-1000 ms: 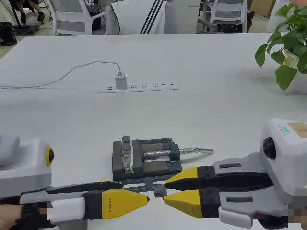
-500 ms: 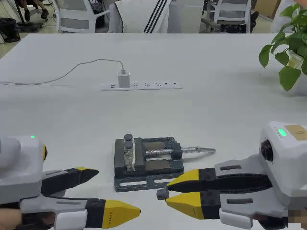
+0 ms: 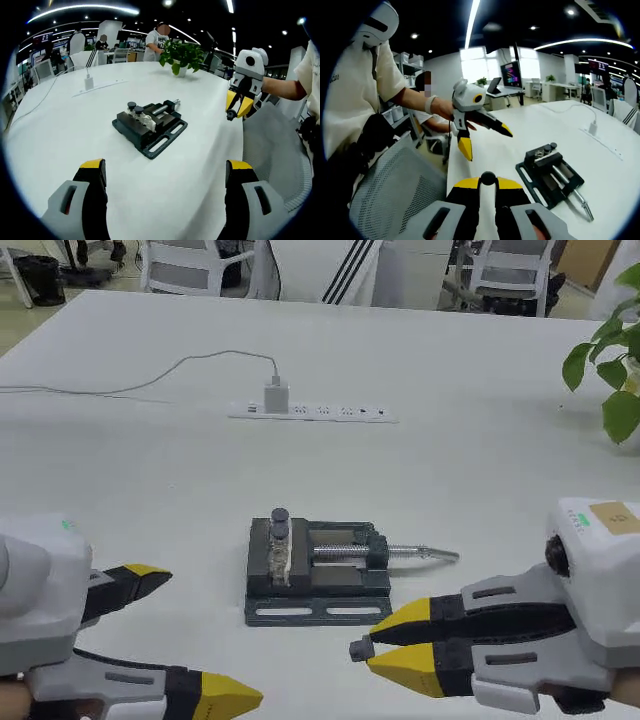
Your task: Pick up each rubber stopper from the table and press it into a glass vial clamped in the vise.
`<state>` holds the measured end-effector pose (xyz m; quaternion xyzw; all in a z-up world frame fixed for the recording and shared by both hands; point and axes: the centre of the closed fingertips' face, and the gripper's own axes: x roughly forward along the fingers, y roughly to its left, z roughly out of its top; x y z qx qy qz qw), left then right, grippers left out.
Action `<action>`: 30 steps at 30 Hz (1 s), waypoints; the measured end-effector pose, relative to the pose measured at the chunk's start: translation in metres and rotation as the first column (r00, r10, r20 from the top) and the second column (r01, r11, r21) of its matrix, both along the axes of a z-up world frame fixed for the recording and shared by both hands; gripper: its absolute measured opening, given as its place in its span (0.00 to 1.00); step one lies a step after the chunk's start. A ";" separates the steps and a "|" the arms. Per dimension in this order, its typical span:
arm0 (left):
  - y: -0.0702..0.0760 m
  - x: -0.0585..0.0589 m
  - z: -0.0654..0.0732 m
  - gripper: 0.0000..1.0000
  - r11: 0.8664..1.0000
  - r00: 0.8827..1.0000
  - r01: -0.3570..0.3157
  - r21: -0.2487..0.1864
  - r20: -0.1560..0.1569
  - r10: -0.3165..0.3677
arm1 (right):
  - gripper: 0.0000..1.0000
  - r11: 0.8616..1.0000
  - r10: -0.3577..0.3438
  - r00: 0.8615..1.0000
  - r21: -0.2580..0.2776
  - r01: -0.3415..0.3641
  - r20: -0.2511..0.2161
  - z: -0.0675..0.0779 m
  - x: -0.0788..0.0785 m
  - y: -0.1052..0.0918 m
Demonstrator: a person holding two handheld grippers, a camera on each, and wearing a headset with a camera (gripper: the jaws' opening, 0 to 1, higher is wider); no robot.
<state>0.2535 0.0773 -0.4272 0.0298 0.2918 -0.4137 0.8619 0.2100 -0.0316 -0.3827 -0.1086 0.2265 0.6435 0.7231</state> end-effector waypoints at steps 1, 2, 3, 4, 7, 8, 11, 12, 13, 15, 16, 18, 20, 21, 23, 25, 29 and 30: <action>0.002 0.000 0.000 0.99 1.000 1.000 -0.004 0.000 0.003 0.004 | 0.05 1.000 0.005 1.000 -0.021 -0.005 -0.004 -0.002 0.001 -0.001; 0.003 -0.001 0.000 0.99 1.000 1.000 -0.006 0.002 0.006 0.006 | 0.05 1.000 0.011 1.000 -0.028 -0.011 -0.002 -0.003 0.002 -0.001; 0.005 -0.001 0.000 0.99 1.000 1.000 -0.010 0.011 0.013 0.010 | 0.05 0.999 0.018 1.000 -0.046 -0.018 -0.010 -0.005 0.003 -0.002; 0.007 -0.002 0.000 0.99 1.000 1.000 -0.012 0.016 0.018 0.012 | 0.05 0.998 0.020 1.000 -0.057 -0.021 -0.010 -0.007 0.004 -0.003; 0.010 -0.004 0.001 0.99 1.000 0.999 -0.018 0.015 0.027 0.018 | 0.05 0.994 0.040 0.999 -0.103 -0.041 -0.013 -0.012 0.008 -0.004; 0.011 -0.005 0.002 0.99 1.000 0.999 -0.021 0.014 0.033 0.020 | 0.05 0.992 0.045 0.999 -0.115 -0.047 -0.015 -0.013 0.009 -0.005; 0.015 -0.008 0.003 0.99 0.999 0.999 -0.019 0.025 0.046 0.018 | 0.05 0.985 0.068 0.998 -0.160 -0.069 -0.013 -0.019 0.014 -0.006; 0.015 -0.009 0.004 0.99 0.999 0.999 -0.020 0.025 0.044 0.019 | 0.05 0.983 0.069 0.997 -0.170 -0.071 -0.015 -0.020 0.016 -0.006; 0.016 -0.010 0.005 0.99 1.000 0.999 -0.024 0.018 0.039 0.023 | 0.05 0.980 0.075 0.997 -0.182 -0.077 -0.018 -0.021 0.017 -0.006; 0.016 -0.012 0.009 0.99 1.000 0.999 -0.025 -0.001 0.048 0.025 | 0.05 0.973 0.086 0.996 -0.215 -0.089 -0.023 -0.025 0.020 -0.007; 0.016 -0.013 0.009 0.99 1.000 0.998 -0.024 0.001 0.051 0.024 | 0.05 0.966 0.101 0.995 -0.239 -0.103 -0.023 -0.028 0.021 -0.008; 0.018 -0.014 0.009 0.99 1.000 0.998 -0.024 0.004 0.056 0.023 | 0.05 0.959 0.112 0.993 -0.261 -0.114 -0.022 -0.031 0.024 -0.009; 0.019 -0.015 0.010 0.99 1.000 0.998 -0.027 -0.002 0.056 0.027 | 0.05 0.950 0.130 0.991 -0.284 -0.129 -0.017 -0.033 0.027 -0.009; 0.020 -0.015 0.010 0.99 1.000 0.998 -0.028 -0.005 0.060 0.028 | 0.05 0.945 0.140 0.990 -0.295 -0.139 -0.016 -0.034 0.028 -0.009; 0.022 -0.017 0.008 0.99 1.000 0.998 -0.027 0.006 0.061 0.027 | 0.05 0.934 0.155 0.988 -0.326 -0.149 -0.008 -0.036 0.034 -0.010; 0.023 -0.019 0.005 0.99 1.000 0.998 -0.025 0.014 0.059 0.024 | 0.05 0.921 0.171 0.985 -0.354 -0.161 -0.003 -0.037 0.037 -0.011; 0.024 -0.024 -0.002 0.99 1.000 0.998 -0.023 0.022 0.052 0.021 | 0.05 0.894 0.208 0.978 -0.409 -0.186 0.009 -0.039 0.044 -0.011; 0.024 -0.025 -0.003 0.99 1.000 0.998 -0.020 0.024 0.054 0.019 | 0.05 0.888 0.216 0.976 -0.418 -0.191 0.012 -0.039 0.046 -0.011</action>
